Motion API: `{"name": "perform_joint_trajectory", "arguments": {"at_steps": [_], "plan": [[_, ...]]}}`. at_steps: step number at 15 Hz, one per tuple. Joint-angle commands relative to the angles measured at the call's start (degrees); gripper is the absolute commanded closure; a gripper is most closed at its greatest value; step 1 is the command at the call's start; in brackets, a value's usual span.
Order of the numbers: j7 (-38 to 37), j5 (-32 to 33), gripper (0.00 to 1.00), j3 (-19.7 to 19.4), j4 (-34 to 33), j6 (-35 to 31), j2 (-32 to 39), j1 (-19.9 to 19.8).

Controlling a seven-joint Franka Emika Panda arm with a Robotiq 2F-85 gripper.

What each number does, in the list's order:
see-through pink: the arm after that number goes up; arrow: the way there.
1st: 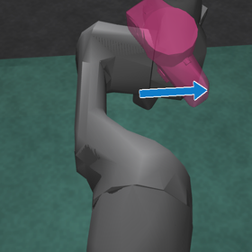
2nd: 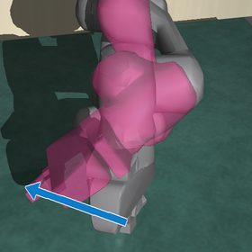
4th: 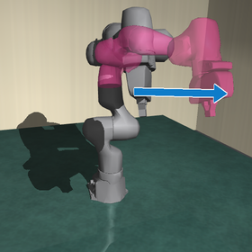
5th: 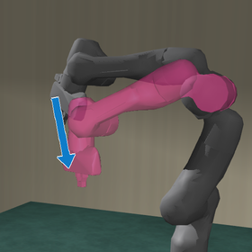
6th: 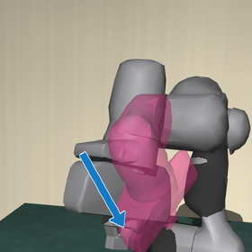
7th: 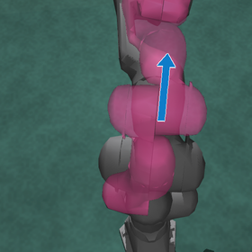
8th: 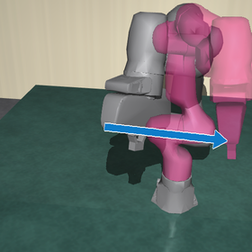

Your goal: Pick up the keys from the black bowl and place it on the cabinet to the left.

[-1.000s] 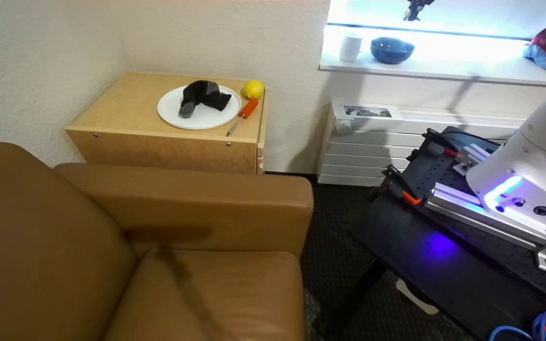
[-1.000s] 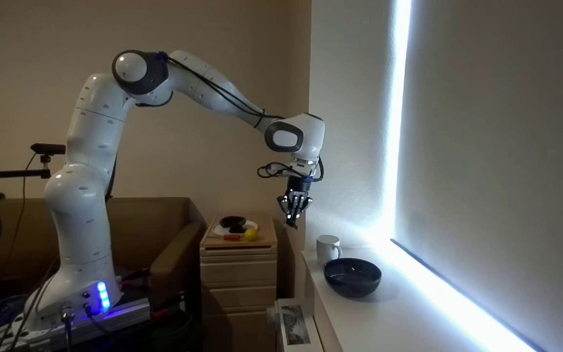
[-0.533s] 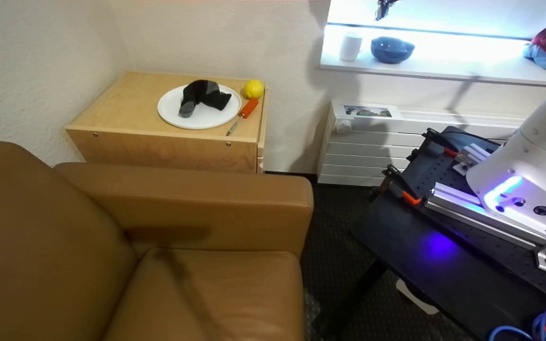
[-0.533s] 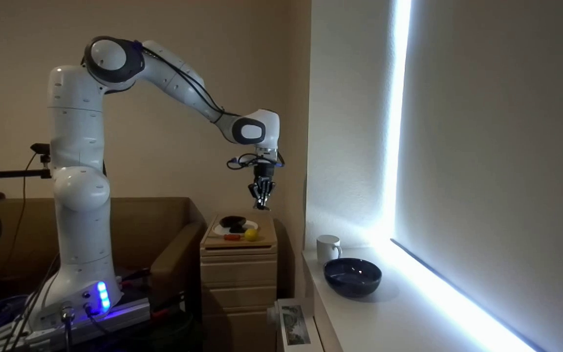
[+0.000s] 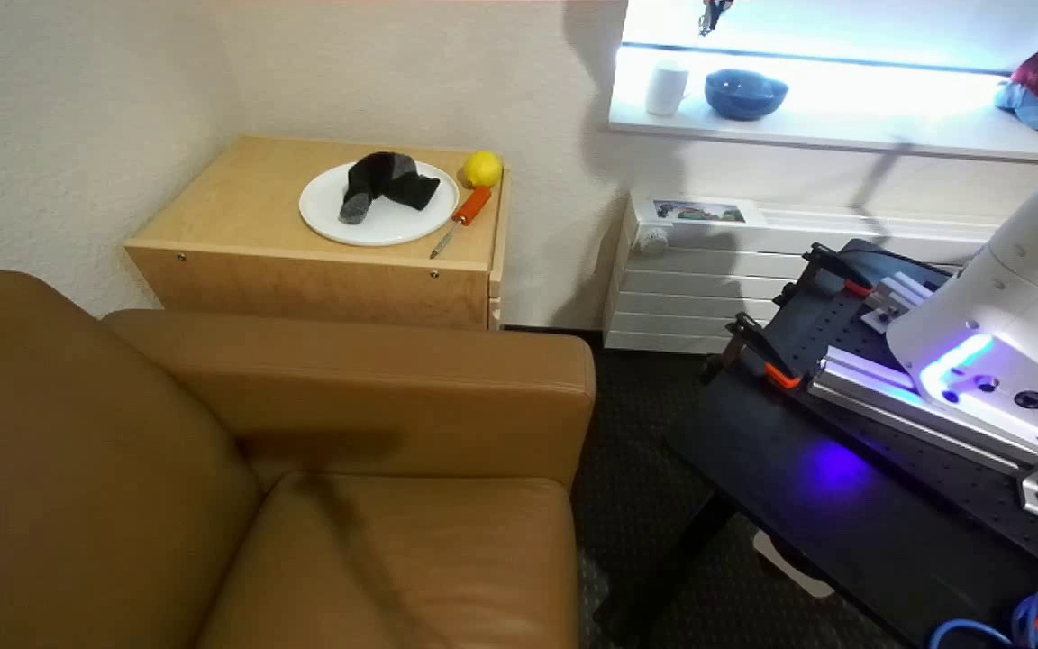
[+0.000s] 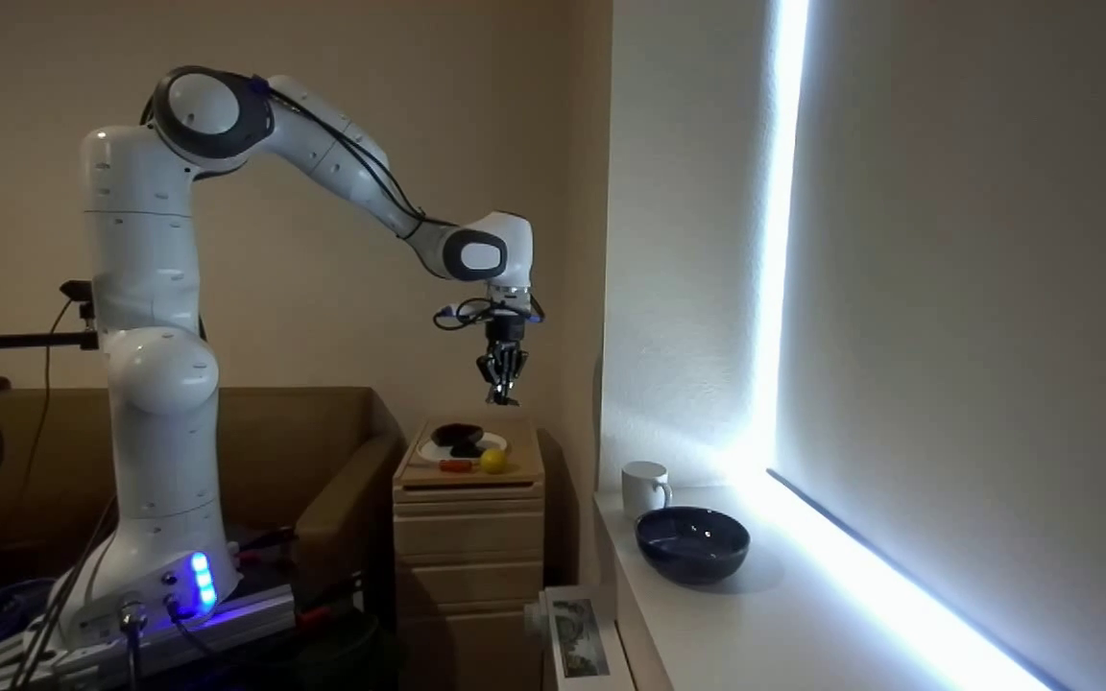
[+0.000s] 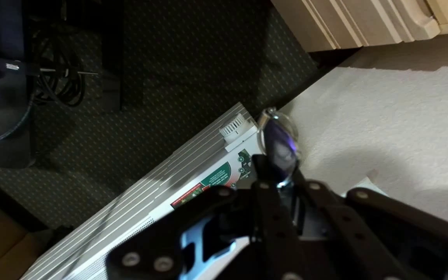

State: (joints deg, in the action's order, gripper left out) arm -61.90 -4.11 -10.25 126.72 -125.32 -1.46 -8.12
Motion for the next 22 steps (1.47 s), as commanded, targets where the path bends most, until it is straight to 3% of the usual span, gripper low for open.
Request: {"name": "perform_joint_trajectory", "arguments": {"at_steps": [1, 5, 8, 9, 10, 13, 19, 22], "plan": [[1.3, -1.8, 0.97, 4.6, -0.8, -1.8, 2.2, 3.4], [-2.8, -3.5, 0.97, 10.7, -6.4, -7.5, 7.7, 9.1], [-6.3, -3.8, 0.97, 12.2, -11.4, -7.9, 11.4, 11.6], [-6.2, -3.2, 0.97, 11.8, -7.7, -8.3, 8.5, 11.8], [-6.7, -3.2, 0.89, 12.0, -8.7, -8.3, 9.4, 12.3], [-7.2, -2.2, 0.97, 11.5, -8.8, -7.8, 9.8, 12.4], [-24.0, -2.4, 0.97, 10.1, -20.2, -27.6, 26.0, 15.5], [-33.5, -0.5, 0.97, 6.7, -27.5, -28.2, 33.3, 19.7]]}}
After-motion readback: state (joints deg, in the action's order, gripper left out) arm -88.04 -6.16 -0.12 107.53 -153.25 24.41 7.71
